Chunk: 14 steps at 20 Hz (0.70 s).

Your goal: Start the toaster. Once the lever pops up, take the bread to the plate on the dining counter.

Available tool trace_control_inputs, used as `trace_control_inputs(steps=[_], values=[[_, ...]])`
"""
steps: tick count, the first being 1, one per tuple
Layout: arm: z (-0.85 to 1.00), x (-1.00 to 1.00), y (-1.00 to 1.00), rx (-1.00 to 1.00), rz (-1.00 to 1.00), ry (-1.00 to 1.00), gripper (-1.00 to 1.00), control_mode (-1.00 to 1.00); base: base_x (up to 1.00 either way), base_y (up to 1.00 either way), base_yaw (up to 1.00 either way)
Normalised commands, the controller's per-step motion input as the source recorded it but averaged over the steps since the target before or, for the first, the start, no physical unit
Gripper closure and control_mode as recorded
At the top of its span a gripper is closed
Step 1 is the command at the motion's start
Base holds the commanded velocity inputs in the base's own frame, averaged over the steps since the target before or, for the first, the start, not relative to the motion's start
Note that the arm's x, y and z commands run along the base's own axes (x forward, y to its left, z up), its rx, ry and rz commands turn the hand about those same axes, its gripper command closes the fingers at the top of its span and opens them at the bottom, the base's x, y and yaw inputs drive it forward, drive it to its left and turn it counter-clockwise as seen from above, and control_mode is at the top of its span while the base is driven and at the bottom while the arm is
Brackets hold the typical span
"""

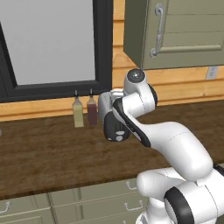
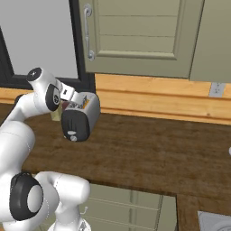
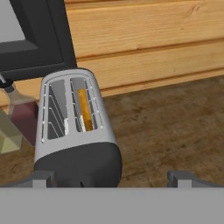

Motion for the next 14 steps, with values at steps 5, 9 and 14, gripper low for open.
trace_control_inputs(steps=[5,9,14], values=[[0.0,0.0,0.0,0.0,0.0,0.0,-1.0,-1.0,0.0,0.0,0.0],[0.0,0.0,0.0,0.0,0.0,0.0,-1.0,-1.0,0.0,0.0,0.0],[0.0,0.0,0.0,0.0,0.0,0.0,-1.0,-1.0,0.0,0.0,0.0]])
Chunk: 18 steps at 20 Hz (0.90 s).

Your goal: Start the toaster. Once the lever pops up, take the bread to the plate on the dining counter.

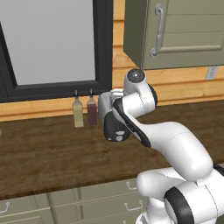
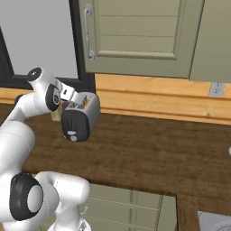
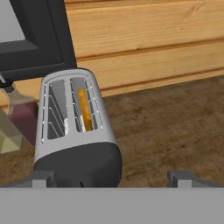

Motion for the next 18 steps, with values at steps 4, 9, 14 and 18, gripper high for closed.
trace_control_inputs(steps=[4,9,14,18], values=[[0.0,0.0,0.0,0.0,0.0,0.0,-1.0,-1.0,0.0,0.0,0.0],[0.0,0.0,0.0,0.0,0.0,0.0,-1.0,-1.0,0.0,0.0,0.0],[0.0,0.0,0.0,0.0,0.0,0.0,-1.0,-1.0,0.0,0.0,0.0],[0.0,0.0,0.0,0.0,0.0,0.0,-1.0,-1.0,0.0,0.0,0.0]])
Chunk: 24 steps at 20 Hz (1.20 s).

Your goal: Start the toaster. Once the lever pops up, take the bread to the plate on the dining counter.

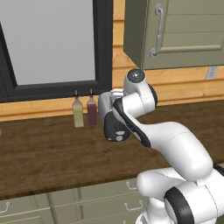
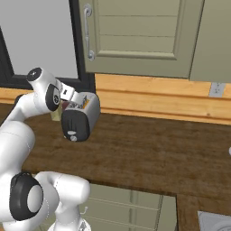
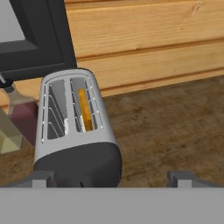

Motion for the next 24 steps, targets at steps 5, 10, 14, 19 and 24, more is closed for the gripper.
trace_control_inputs(steps=[5,10,14,19,24], values=[[0.0,0.0,0.0,0.0,0.0,0.0,-1.0,-1.0,0.0,0.0,0.0],[0.0,0.0,0.0,0.0,0.0,0.0,-1.0,-1.0,0.0,0.0,0.0],[0.0,0.0,0.0,0.0,0.0,0.0,-1.0,-1.0,0.0,0.0,0.0],[0.0,0.0,0.0,0.0,0.0,0.0,-1.0,-1.0,0.0,0.0,0.0],[0.0,0.0,0.0,0.0,0.0,0.0,-1.0,-1.0,0.0,0.0,0.0]])
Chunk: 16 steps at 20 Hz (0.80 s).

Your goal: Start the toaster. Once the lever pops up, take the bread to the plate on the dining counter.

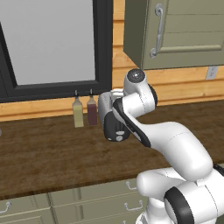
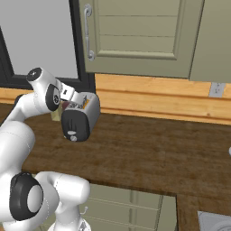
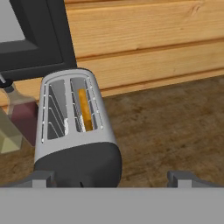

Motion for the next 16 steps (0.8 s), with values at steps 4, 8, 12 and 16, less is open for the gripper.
trace_control_inputs(steps=[4,8,12,16], values=[[0.0,0.0,0.0,0.0,0.0,0.0,-1.0,-1.0,0.0,0.0,0.0],[0.0,0.0,0.0,0.0,0.0,0.0,-1.0,-1.0,0.0,0.0,0.0],[0.0,0.0,0.0,0.0,0.0,0.0,-1.0,-1.0,0.0,0.0,0.0],[0.0,0.0,0.0,0.0,0.0,0.0,-1.0,-1.0,0.0,0.0,0.0]])
